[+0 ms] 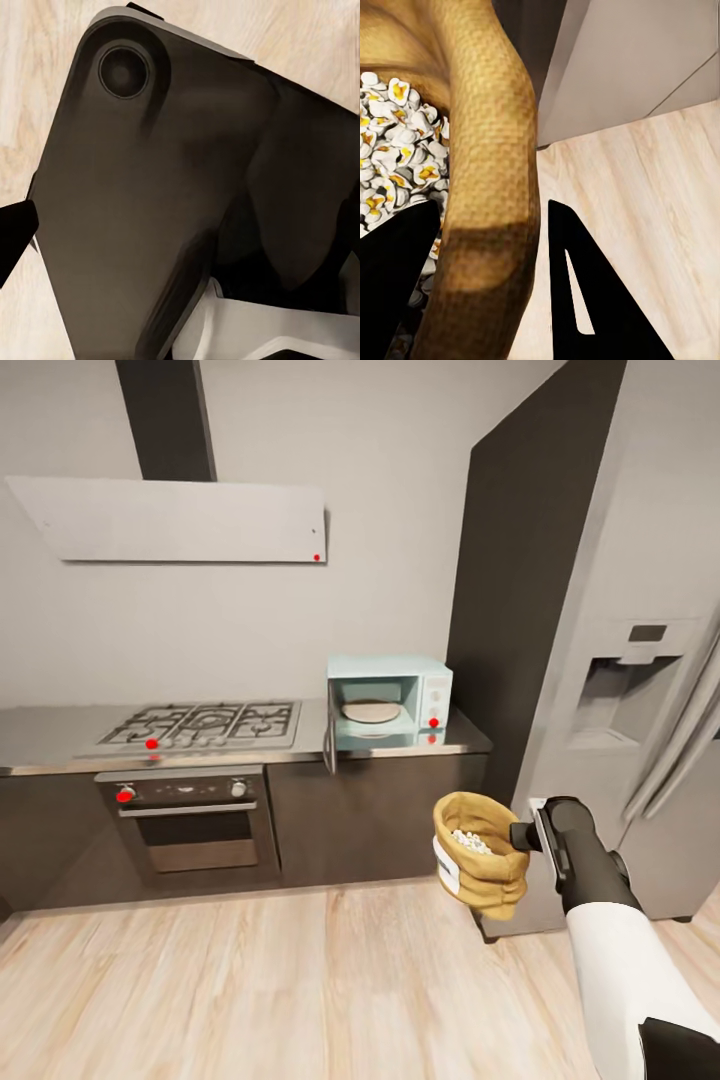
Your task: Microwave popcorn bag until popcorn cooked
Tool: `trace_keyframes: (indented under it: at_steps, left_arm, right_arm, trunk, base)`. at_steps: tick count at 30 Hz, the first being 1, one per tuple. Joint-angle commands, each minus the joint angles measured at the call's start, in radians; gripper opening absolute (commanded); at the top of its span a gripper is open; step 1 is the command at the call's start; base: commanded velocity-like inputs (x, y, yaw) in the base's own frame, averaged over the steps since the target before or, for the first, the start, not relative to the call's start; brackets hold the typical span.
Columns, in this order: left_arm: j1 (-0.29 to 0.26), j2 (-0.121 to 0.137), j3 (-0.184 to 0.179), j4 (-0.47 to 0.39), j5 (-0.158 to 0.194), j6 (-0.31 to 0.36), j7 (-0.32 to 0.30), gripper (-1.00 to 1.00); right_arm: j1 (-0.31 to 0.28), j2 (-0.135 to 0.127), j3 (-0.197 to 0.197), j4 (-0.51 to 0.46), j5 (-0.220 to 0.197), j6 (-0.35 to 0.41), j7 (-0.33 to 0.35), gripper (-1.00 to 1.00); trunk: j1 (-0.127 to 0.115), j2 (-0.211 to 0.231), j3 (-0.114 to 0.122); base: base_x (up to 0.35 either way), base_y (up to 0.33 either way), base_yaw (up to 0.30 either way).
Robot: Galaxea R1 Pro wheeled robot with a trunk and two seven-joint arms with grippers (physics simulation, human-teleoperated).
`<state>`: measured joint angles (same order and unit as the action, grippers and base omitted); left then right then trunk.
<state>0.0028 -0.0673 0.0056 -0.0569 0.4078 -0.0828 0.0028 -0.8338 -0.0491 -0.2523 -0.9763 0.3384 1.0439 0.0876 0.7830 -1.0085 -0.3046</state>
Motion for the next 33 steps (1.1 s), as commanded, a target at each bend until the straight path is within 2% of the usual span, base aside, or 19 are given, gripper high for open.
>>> trace_keyframes:
  at_steps: [1, 8, 22, 25, 33]
  left_arm:
    - [0.0, 0.0, 0.0, -0.001, 0.005, -0.002, 0.0, 1.0]
    - [0.0, 0.0, -0.001, -0.001, 0.005, -0.003, 0.0, 1.0]
    - [0.0, 0.0, -0.001, -0.001, 0.005, -0.005, 0.0, 1.0]
    - [0.0, 0.0, -0.001, -0.001, 0.005, -0.006, -0.001, 1.0]
    - [0.0, 0.0, -0.001, -0.001, 0.006, -0.006, -0.001, 1.0]
  right_arm:
    - [0.0, 0.0, -0.001, -0.001, 0.009, 0.003, 0.009, -1.0]
    - [0.0, 0.0, -0.001, -0.001, 0.009, 0.003, 0.009, -1.0]
    - [0.0, 0.01, 0.001, 0.001, 0.005, 0.003, 0.012, -1.0]
    - [0.0, 0.012, 0.001, 0.001, -0.001, 0.003, 0.014, -1.0]
    - [0.0, 0.021, 0.004, 0.008, -0.007, 0.003, 0.018, -1.0]
  trunk:
    - [0.0, -0.001, -0.001]
    - [0.0, -0.001, -0.001]
    - [0.0, -0.001, -0.001]
    - [0.0, -0.001, -0.001]
    - [0.0, -0.001, -0.001]
  base:
    - [0.246, -0.239, 0.0]
    - [0.246, -0.256, 0.032]
    - [0.246, -0.259, 0.264]
    - [0.244, -0.225, 0.097]
    - [0.041, -0.03, 0.004]
